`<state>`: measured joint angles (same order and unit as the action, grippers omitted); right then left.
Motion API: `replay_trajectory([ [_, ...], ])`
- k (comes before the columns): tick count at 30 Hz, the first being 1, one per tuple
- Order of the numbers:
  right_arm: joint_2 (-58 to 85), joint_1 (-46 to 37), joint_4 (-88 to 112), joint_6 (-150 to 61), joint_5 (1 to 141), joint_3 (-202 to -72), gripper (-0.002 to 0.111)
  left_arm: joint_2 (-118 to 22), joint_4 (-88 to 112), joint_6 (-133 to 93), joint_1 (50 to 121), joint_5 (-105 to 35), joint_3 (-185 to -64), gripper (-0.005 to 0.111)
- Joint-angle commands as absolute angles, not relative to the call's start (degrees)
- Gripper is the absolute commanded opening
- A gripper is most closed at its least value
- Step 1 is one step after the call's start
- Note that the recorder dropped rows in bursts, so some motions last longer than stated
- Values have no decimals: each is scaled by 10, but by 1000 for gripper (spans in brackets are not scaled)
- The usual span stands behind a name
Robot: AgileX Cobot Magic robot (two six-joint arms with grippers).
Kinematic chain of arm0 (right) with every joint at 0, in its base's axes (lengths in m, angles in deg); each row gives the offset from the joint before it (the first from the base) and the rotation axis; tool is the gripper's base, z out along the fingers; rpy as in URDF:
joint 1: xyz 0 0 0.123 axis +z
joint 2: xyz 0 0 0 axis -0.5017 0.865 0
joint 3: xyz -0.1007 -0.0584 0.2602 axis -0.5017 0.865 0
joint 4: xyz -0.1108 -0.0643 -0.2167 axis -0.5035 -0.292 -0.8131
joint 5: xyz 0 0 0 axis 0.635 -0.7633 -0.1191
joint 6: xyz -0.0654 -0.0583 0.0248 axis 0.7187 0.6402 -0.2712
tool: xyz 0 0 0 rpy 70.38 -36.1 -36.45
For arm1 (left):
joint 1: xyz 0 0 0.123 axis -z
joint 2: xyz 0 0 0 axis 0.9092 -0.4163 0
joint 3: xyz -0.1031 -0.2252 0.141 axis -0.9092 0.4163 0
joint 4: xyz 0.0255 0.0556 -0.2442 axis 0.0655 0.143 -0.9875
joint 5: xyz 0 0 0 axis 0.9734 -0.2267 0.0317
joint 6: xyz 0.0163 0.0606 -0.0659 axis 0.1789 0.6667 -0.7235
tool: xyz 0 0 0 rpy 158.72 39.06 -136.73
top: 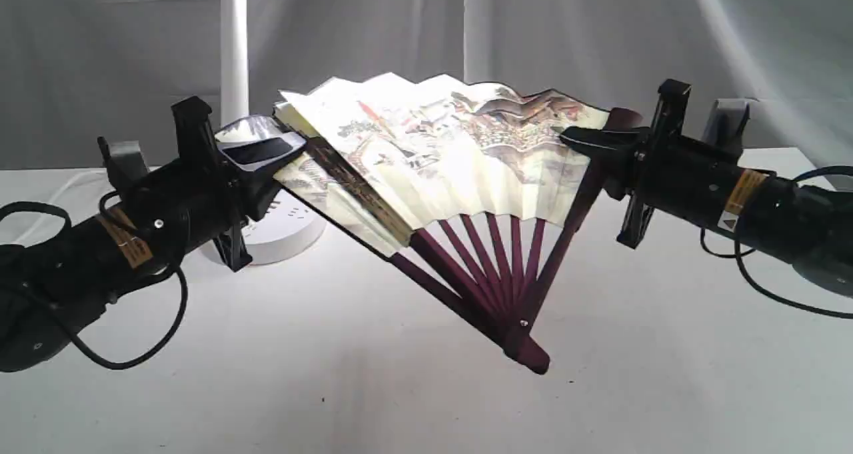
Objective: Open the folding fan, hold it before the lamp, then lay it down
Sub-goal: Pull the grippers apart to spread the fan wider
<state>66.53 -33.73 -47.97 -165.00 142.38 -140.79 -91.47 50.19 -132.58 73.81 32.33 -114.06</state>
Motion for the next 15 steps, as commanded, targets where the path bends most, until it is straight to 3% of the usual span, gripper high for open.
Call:
replay_trajectory([
  [1, 661, -343, -513, -1647, 1408, -1453, 0, -904, 497, -1377, 739, 352, -1161, 0],
  [15, 661, -343, -495, -1647, 1408, -1533, 0, -875, 532, -1440, 686, 352, -1183, 0],
])
